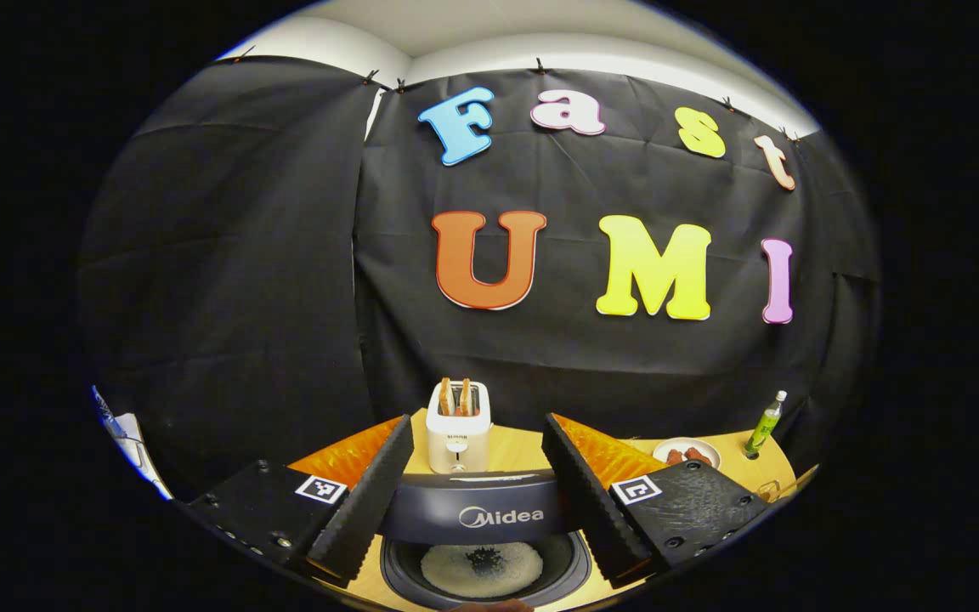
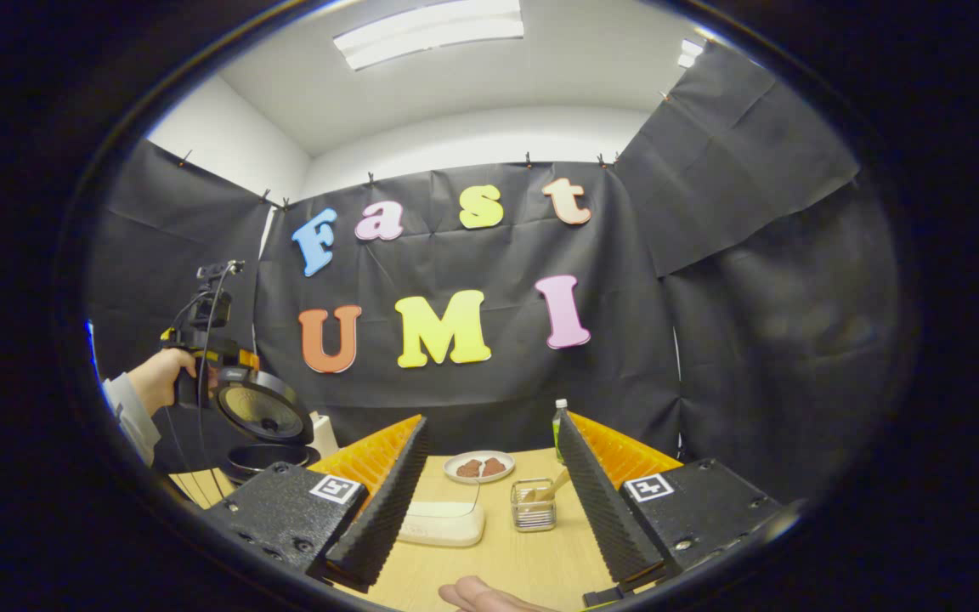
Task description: Close the left gripper, press the button to open the rice cooker; take a wooden spoon from the chopstick holder with the right hand, scoop a spoonful of rice and pour it into the rice cooker, then put the wooden spoon back into the chopstick holder.
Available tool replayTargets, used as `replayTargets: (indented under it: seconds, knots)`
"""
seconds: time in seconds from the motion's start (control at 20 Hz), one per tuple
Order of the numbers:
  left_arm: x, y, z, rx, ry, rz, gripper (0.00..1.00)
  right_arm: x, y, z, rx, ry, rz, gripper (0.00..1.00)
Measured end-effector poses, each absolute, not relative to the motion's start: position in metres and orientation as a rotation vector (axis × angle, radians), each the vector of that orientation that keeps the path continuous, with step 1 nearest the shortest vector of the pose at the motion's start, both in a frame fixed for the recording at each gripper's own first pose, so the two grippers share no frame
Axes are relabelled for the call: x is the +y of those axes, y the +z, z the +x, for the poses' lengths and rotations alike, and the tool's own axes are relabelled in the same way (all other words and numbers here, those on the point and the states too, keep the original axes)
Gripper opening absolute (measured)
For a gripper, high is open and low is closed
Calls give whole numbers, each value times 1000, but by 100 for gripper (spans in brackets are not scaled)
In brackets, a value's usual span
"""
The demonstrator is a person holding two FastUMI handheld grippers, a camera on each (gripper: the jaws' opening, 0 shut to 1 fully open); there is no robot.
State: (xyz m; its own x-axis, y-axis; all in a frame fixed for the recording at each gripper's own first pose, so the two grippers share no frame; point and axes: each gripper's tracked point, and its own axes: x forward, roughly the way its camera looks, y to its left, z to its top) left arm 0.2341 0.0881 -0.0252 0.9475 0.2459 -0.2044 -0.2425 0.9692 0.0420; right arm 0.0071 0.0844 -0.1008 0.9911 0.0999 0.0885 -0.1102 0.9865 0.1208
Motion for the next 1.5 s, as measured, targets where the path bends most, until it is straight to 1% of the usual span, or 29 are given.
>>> replayTargets:
  seconds: [0.2,0.25,0.35,0.4,0.5,0.55,0.6,0.7,0.75,0.85,0.95,1.0,1.05,1.1,1.15,1.2,1.25,1.3,1.4,1.5]
  knots:
    - [79,-54,209,242,233,19,98,86,-100,-5,-60,126,110,96]
    - [77,-63,203,253,230,15,98,85,-100,-6,-54,128,109,98]
    - [74,-81,191,277,227,12,98,79,-103,-6,-44,117,105,98]
    - [72,-88,187,282,223,10,98,79,-105,-7,-38,111,103,96]
    - [68,-103,178,289,208,-15,98,80,-105,-8,-26,111,104,98]
    - [65,-113,173,305,198,-31,98,83,-104,-9,-22,122,97,96]
    - [64,-122,168,310,194,-35,98,86,-103,-12,-15,134,90,98]
    - [64,-129,166,288,191,-31,97,89,-100,-17,-16,145,82,99]
    - [63,-133,163,283,191,-32,97,88,-98,-18,-18,135,74,97]
    - [63,-143,161,286,189,-39,97,90,-94,-20,-32,125,59,98]
    - [62,-154,160,283,183,-40,97,87,-99,-19,-8,100,58,97]
    - [61,-164,160,299,184,-31,97,89,-101,-20,5,104,56,98]
    - [60,-170,158,308,191,-14,97,91,-102,-21,12,115,60,96]
    - [61,-164,160,255,197,25,97,92,-101,-23,10,122,68,98]
    - [62,-169,159,254,213,36,97,91,-100,-23,9,118,73,98]
    - [62,-164,159,187,225,55,97,87,-103,-22,11,108,77,98]
    - [65,-165,161,156,232,70,98,85,-105,-21,18,101,76,96]
    - [64,-165,161,125,232,71,97,87,-106,-23,18,107,76,96]
    - [61,-169,162,102,230,57,100,91,-102,-25,12,116,74,96]
    - [60,-174,161,99,240,49,98,90,-102,-25,6,113,67,98]
